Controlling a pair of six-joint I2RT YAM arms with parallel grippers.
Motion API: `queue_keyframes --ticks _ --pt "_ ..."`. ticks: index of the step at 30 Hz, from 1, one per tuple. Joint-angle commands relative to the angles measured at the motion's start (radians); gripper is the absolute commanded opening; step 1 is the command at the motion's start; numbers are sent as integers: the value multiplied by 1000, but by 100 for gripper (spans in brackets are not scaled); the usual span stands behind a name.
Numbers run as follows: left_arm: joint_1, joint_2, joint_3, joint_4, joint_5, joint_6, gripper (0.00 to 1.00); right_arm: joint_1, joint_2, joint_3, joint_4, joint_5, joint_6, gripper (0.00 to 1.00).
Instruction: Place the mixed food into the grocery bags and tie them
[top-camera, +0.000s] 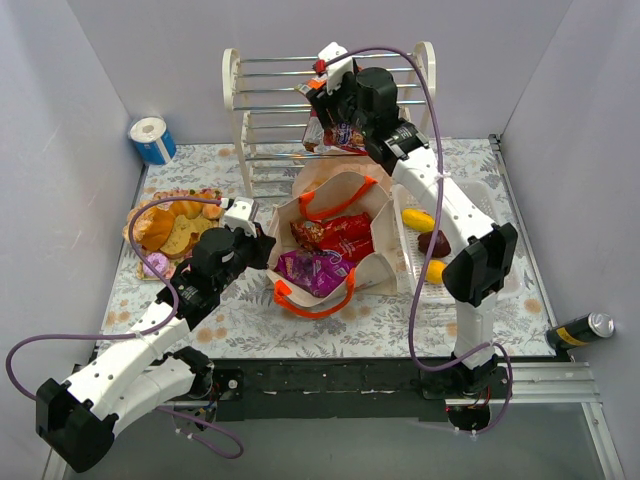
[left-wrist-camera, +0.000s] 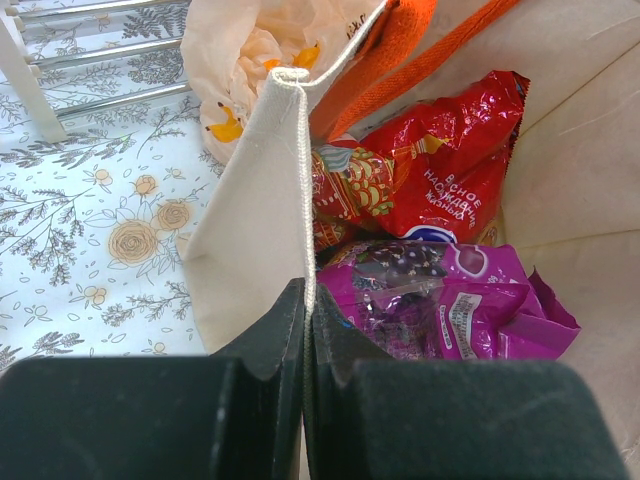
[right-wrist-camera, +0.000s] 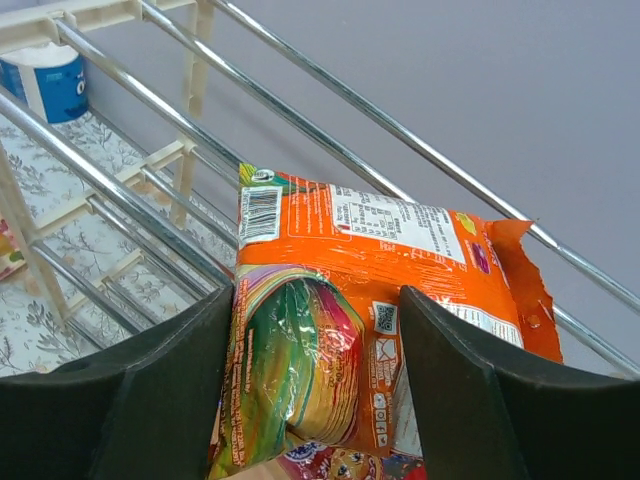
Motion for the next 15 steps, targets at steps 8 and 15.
queue_keyframes --ticks 8,15 --pt "4 7 9 -21 -19 16 0 -50 -63 -79 63 -38 110 24" --pt "4 -1 8 -24 -28 13 0 -58 -134 11 40 -195 176 1"
